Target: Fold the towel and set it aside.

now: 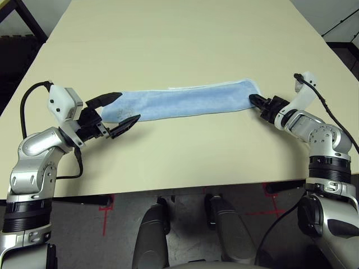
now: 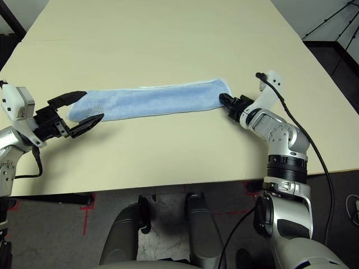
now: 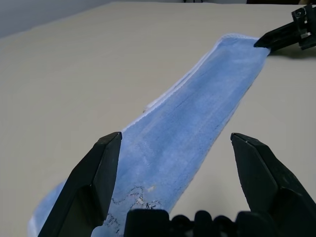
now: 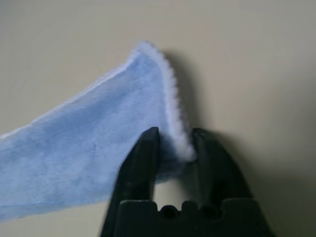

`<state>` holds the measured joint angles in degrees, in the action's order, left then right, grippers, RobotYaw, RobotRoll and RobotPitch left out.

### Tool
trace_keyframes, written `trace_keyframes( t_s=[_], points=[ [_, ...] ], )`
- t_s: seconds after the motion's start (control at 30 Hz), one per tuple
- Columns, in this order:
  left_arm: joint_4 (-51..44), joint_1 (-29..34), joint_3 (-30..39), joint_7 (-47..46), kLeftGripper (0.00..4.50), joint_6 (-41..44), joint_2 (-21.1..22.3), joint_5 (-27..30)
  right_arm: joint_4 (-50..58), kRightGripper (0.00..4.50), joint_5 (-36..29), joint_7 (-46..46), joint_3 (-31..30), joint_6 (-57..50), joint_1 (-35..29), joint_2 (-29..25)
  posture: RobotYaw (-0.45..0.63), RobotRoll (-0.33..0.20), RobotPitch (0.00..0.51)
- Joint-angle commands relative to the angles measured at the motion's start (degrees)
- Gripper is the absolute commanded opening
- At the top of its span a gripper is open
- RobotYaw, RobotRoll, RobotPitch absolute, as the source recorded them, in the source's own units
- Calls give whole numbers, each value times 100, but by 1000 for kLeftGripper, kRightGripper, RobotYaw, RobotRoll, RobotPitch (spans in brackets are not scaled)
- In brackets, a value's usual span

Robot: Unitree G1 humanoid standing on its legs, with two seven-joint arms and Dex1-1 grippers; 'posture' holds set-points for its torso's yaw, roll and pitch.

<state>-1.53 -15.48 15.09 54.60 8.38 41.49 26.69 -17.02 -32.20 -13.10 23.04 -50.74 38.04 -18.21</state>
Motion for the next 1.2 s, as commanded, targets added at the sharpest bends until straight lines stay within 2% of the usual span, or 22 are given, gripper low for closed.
trace_keyframes(
  t_s=[0.03, 0.07, 0.8, 1.2],
  points=[
    [34, -59, -47, 45, 4500, -88, 50, -82, -313, 281, 153, 44, -139, -76, -169, 8, -177, 0, 241],
    [44, -63, -52, 49, 4500, -95, 50, -83, -334, 19, 160, 36, -139, -58, -166, -2, -177, 0, 241],
    [253, -219, -145, 101, 4500, -203, 31, -123, -658, 19, 278, -30, 16, 329, -162, -529, -195, 0, 234],
    [291, -272, -198, 104, 4500, -202, 9, -147, -941, 19, 257, -68, 45, 508, 57, -779, -197, 0, 233]
  ],
)
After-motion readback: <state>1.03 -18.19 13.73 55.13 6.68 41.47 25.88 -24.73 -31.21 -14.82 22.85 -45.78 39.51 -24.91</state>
